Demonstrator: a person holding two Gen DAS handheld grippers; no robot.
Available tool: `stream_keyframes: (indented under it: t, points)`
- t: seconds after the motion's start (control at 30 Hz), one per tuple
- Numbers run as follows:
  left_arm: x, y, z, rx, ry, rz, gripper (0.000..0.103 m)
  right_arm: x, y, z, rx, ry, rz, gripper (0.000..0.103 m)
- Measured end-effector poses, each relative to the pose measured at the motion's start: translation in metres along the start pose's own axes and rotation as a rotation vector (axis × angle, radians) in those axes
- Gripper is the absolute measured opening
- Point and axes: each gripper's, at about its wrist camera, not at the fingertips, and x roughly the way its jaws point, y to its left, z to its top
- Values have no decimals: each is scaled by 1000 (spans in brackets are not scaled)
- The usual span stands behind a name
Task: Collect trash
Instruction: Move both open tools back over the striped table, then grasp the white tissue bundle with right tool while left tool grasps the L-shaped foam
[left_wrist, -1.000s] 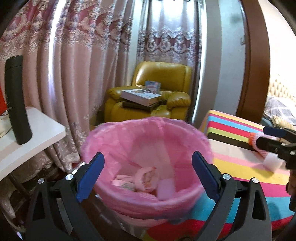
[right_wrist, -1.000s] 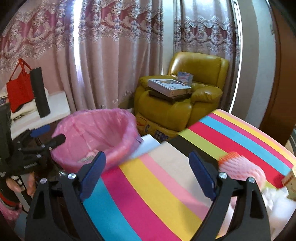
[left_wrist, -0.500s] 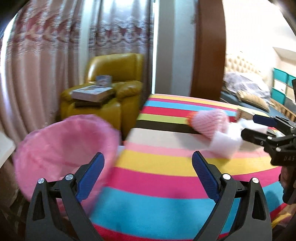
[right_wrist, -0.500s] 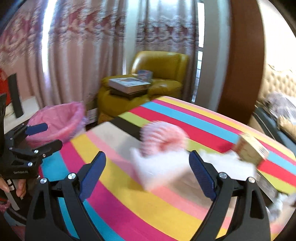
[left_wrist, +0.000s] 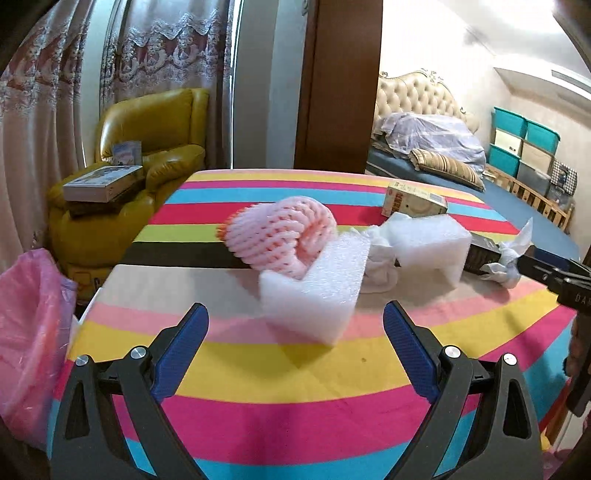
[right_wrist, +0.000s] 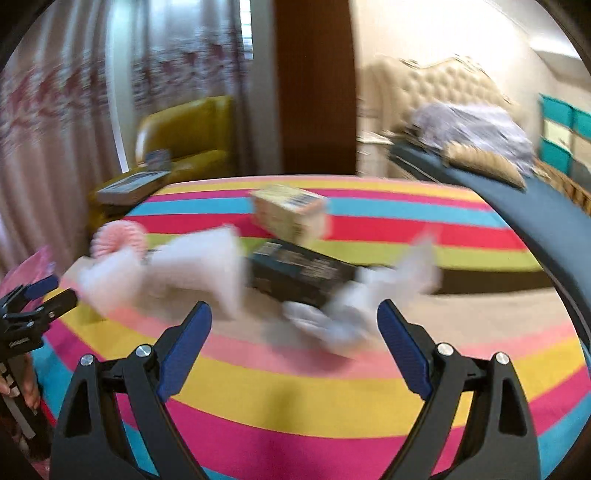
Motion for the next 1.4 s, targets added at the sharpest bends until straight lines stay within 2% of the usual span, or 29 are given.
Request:
stream_keyframes:
  t: [0.17,0.23,0.4,0.47,0.57,0.63,0.93,1.2,1.4]
  points:
    - [3,1,-1,10,7,-5,89,19,-28,-5,78,62,-63,88]
    - [5,5,-2,-5,19,-18,89,28,-30,-5,110,83,-58,88]
    - [9,9,-2,-33,46,-17,89,49,-29,0,108,140,-115,86]
    - [9,8,-3,-22,47,-21,89,53,-30,-1,110,161,-123,78]
    - [5,5,-5,-5,22,-4,89,57,-32,-1,123,170,-99,59]
    - [3,3,-5,6,12,2,89,58,-35,-3,132,175,-62,37]
    - [2,3,-5,8,19,-5,89,41,-51,-8,227,100,-37,33]
    - [25,7,7,-13,152,-4,89,38,-50,-7,220,90,-21,33]
    - [46,-7,19,25,197,16,89,35,-50,-8,221,83,-19,33]
